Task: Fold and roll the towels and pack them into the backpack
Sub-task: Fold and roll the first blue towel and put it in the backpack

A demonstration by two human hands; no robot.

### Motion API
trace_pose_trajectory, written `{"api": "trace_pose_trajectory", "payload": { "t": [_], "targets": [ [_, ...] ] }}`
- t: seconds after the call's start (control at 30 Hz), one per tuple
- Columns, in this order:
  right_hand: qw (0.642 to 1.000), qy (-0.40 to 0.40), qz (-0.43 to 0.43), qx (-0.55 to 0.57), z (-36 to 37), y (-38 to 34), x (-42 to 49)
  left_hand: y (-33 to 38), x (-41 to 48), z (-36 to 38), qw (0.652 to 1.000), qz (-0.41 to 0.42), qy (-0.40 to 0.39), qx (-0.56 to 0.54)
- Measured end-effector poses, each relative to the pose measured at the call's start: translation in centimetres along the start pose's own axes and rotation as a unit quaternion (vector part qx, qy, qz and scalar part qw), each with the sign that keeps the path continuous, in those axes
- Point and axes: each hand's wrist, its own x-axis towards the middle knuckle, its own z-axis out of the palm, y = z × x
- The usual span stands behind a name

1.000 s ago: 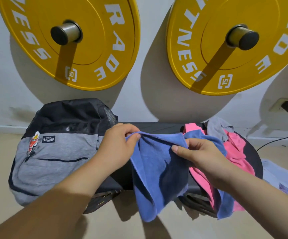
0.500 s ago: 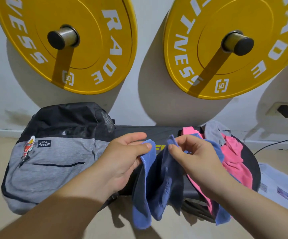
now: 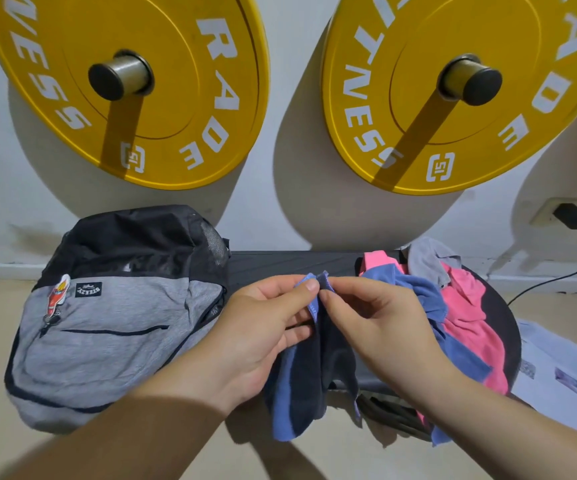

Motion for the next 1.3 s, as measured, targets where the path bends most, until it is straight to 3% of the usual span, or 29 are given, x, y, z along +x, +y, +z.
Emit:
{"api": "trace_pose_trajectory", "payload": {
  "t": [0.17, 0.27, 0.47, 0.63, 0.97, 1.13, 1.3],
  "targets": [
    [0.990, 0.025, -0.071, -0.123, 0.4, 0.9, 0.0, -0.3, 0.0, 0.3, 1.000, 0.006, 0.003, 0.000],
    [0.978, -0.001, -0.111, -0.174, 0.6, 1.0, -0.1, -0.5, -0.1, 0.5, 1.000, 0.019, 0.000, 0.015],
    [1.000, -0.020, -0.003, -0.023, 0.5, 0.7, 0.1, -0.4, -0.4, 0.1, 0.998, 0.019, -0.027, 0.055],
    [0.994, -0.038, 0.066, 0.076, -0.2, 0.2, 0.5, -0.2, -0.4, -0.2, 0.998, 0.006, -0.048, 0.043],
    [0.996, -0.011, -0.057, -0.067, -1.4, 0.5, 1.0, -0.2, -0.6, -0.3, 0.989, 0.010, -0.082, 0.121],
    [1.000, -0.013, -0.002, -0.009, -1.2, 0.9, 1.2, 0.0, -0.7, -0.6, 0.984, 0.019, -0.110, 0.143],
    [0.987, -0.098, 0.041, 0.117, -1.7, 1.0, 1.0, 0.7, -1.3, -0.8, 0.959, 0.123, -0.094, 0.239]
  ]
}}
